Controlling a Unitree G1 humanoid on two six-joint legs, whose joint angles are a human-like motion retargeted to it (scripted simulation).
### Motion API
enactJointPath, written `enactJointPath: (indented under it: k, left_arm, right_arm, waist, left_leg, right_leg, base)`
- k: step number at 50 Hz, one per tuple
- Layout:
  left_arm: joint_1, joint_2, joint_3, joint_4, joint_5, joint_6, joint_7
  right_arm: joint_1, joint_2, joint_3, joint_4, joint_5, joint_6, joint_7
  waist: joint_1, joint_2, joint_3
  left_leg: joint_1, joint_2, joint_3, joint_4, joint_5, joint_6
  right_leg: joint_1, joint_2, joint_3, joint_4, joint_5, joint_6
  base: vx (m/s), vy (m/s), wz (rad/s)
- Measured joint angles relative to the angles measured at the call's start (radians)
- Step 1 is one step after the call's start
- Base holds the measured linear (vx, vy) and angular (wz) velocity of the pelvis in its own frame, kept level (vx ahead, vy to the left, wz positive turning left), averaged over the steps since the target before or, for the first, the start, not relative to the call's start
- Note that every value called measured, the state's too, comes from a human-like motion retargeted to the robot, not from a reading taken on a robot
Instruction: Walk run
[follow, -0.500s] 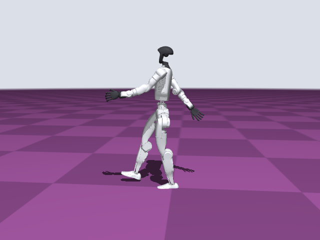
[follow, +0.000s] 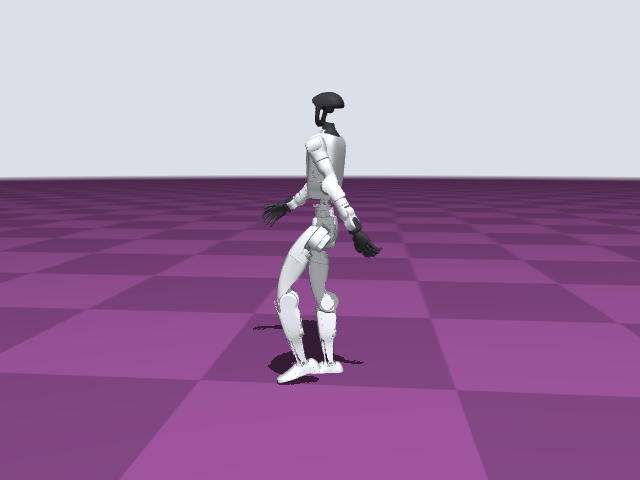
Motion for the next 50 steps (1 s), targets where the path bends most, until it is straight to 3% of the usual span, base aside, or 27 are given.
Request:
enactJointPath:
  k: [3,8,10,13,16,17,19,22,27,29,33,38,40,42,44,47,48,50]
  left_arm:
    - [0.125,0.003,0.008,0.000,0.011,0.003,-0.016]
    - [0.205,0.055,0.051,0.000,0.025,0.073,-0.016]
    - [0.192,0.075,0.055,0.000,-0.017,0.102,-0.027]
    - [0.126,0.092,0.069,0.000,-0.105,0.109,-0.021]
    - [-0.011,0.097,0.065,0.000,-0.202,0.077,-0.030]
    - [-0.077,0.102,0.055,0.000,-0.233,0.063,-0.037]
    - [-0.242,0.117,0.026,0.000,-0.290,0.032,-0.048]
    - [-0.488,0.099,0.018,-0.060,-0.337,-0.035,-0.042]
    - [-0.785,0.053,-0.078,-0.322,-0.452,-0.192,-0.032]
    - [-0.879,0.067,-0.119,-0.412,-0.492,-0.230,-0.032]
    - [-1.010,0.118,-0.149,-0.553,-0.513,-0.275,-0.029]
    - [-1.028,0.166,-0.163,-0.630,-0.515,-0.288,0.003]
    - [-0.992,0.163,-0.157,-0.627,-0.510,-0.289,0.013]
    - [-0.928,0.144,-0.147,-0.593,-0.496,-0.291,0.010]
    - [-0.853,0.117,-0.130,-0.513,-0.454,-0.294,-0.007]
    - [-0.730,0.097,-0.129,-0.319,-0.341,-0.284,-0.022]
    - [-0.691,0.102,-0.143,-0.246,-0.304,-0.265,-0.018]
    - [-0.610,0.134,-0.169,-0.116,-0.233,-0.199,-0.027]
  right_arm:
    - [-0.075,-0.039,0.015,-0.121,0.054,-0.062,-0.005]
    - [-0.089,-0.087,-0.001,-0.211,0.065,-0.139,-0.087]
    - [-0.061,-0.094,-0.011,-0.187,0.069,-0.149,-0.114]
    - [0.032,-0.086,-0.038,-0.098,0.052,-0.128,-0.080]
    - [0.159,-0.066,-0.039,0.050,-0.003,-0.075,-0.034]
    - [0.200,-0.065,-0.034,0.112,-0.019,-0.052,-0.035]
    - [0.277,-0.071,-0.034,0.252,-0.055,0.001,-0.051]
    - [0.425,-0.070,-0.034,0.408,-0.098,0.124,-0.053]
    - [0.787,-0.010,-0.034,0.433,-0.119,0.237,-0.033]
    - [0.919,0.017,-0.051,0.433,-0.149,0.257,-0.022]
    - [1.110,0.038,-0.098,0.433,-0.192,0.293,-0.014]
    - [1.183,0.012,-0.144,0.433,-0.148,0.350,0.005]
    - [1.157,0.002,-0.151,0.433,-0.104,0.369,0.003]
    - [1.103,-0.003,-0.174,0.433,-0.080,0.362,-0.014]
    - [1.037,-0.007,-0.195,0.433,-0.068,0.322,-0.032]
    - [0.890,-0.023,-0.188,0.433,-0.045,0.251,-0.021]
    - [0.817,-0.032,-0.176,0.433,-0.038,0.240,-0.011]
    - [0.665,-0.044,-0.141,0.407,-0.041,0.235,0.008]
  waist:
    - [0.069,0.018,0.025]
    - [0.111,0.011,0.020]
    - [0.134,-0.002,-0.005]
    - [0.187,-0.004,-0.061]
    - [0.155,0.002,-0.094]
    - [0.142,0.001,-0.088]
    - [0.126,0.003,-0.066]
    - [0.140,0.081,-0.057]
    - [0.034,0.142,-0.017]
    - [0.002,0.144,-0.011]
    - [-0.045,0.099,0.004]
    - [-0.024,0.115,0.004]
    - [-0.020,0.120,-0.011]
    - [-0.045,0.114,-0.030]
    - [-0.073,0.108,-0.049]
    - [-0.065,0.095,-0.068]
    - [-0.054,0.076,-0.069]
    - [-0.063,0.037,-0.067]
  left_leg:
    - [-0.019,0.001,0.000,-0.332,0.010,0.014]
    - [-0.027,-0.081,-0.044,-0.672,-0.137,-0.025]
    - [-0.022,-0.082,-0.008,-0.640,-0.111,0.030]
    - [-0.006,-0.051,0.058,-0.572,-0.034,0.029]
    - [-0.008,-0.107,-0.122,-0.474,-0.034,0.083]
    - [0.001,-0.129,-0.167,-0.441,-0.059,0.101]
    - [0.071,-0.103,-0.087,-0.420,-0.104,0.108]
    - [0.179,-0.029,-0.100,-0.474,-0.140,0.094]
    - [0.326,-0.040,-0.257,-0.553,-0.162,0.077]
    - [0.382,-0.052,-0.287,-0.578,-0.181,0.073]
    - [0.502,-0.110,-0.305,-0.601,-0.236,0.060]
    - [0.620,-0.082,-0.267,-0.592,-0.265,-0.004]
    - [0.641,-0.076,-0.255,-0.564,-0.221,-0.040]
    - [0.650,-0.072,-0.274,-0.512,-0.107,-0.096]
    - [0.641,-0.062,-0.298,-0.415,0.088,-0.157]
    - [0.528,-0.065,-0.298,-0.108,0.343,-0.230]
    - [0.476,-0.081,-0.284,0.009,0.402,-0.232]
    - [0.384,-0.076,-0.227,0.177,0.408,-0.174]
  right_leg:
    - [0.081,0.054,0.021,-0.005,-0.035,-0.011]
    - [0.204,0.072,-0.019,0.004,-0.033,0.011]
    - [0.230,0.065,-0.017,0.031,0.015,0.050]
    - [0.247,0.041,-0.068,0.102,0.230,0.156]
    - [0.199,0.057,-0.087,0.290,0.501,0.303]
    - [0.159,0.077,-0.079,0.411,0.551,0.349]
    - [0.060,0.101,-0.122,0.670,0.564,0.407]
    - [-0.051,0.150,-0.171,0.715,0.494,0.365]
    - [-0.256,0.083,-0.229,0.675,0.241,0.274]
    - [-0.307,0.008,-0.244,0.545,0.175,0.246]
    - [-0.351,-0.141,-0.261,0.179,0.162,0.216]
    - [-0.389,-0.119,-0.209,-0.121,0.080,0.210]
    - [-0.386,-0.107,-0.232,-0.055,0.073,0.147]
    - [-0.381,-0.117,-0.276,0.003,0.115,0.151]
    - [-0.346,-0.122,-0.252,0.032,0.191,0.151]
    - [-0.303,-0.107,-0.170,0.090,0.143,0.096]
    - [-0.281,-0.130,-0.213,0.100,0.130,0.095]
    - [-0.229,-0.129,-0.211,0.089,0.109,0.073]
  base:
    - [1.01,-0.10,-0.59]
    - [1.12,-0.07,-0.01]
    - [1.10,-0.01,-0.27]
    - [1.35,0.04,-0.66]
    - [1.19,0.02,0.34]
    - [1.19,-0.05,0.98]
    - [0.98,-0.15,0.84]
    - [0.99,0.00,0.42]
    - [0.95,-0.14,1.42]
    - [0.83,-0.22,0.88]
    - [0.86,-0.34,0.41]
    - [0.93,-0.39,-0.43]
    - [1.01,-0.44,-0.12]
    - [1.05,-0.48,0.68]
    - [1.09,-0.56,0.67]
    - [1.10,-0.63,0.09]
    - [0.83,-0.54,-0.35]
    - [0.67,-0.47,-0.65]
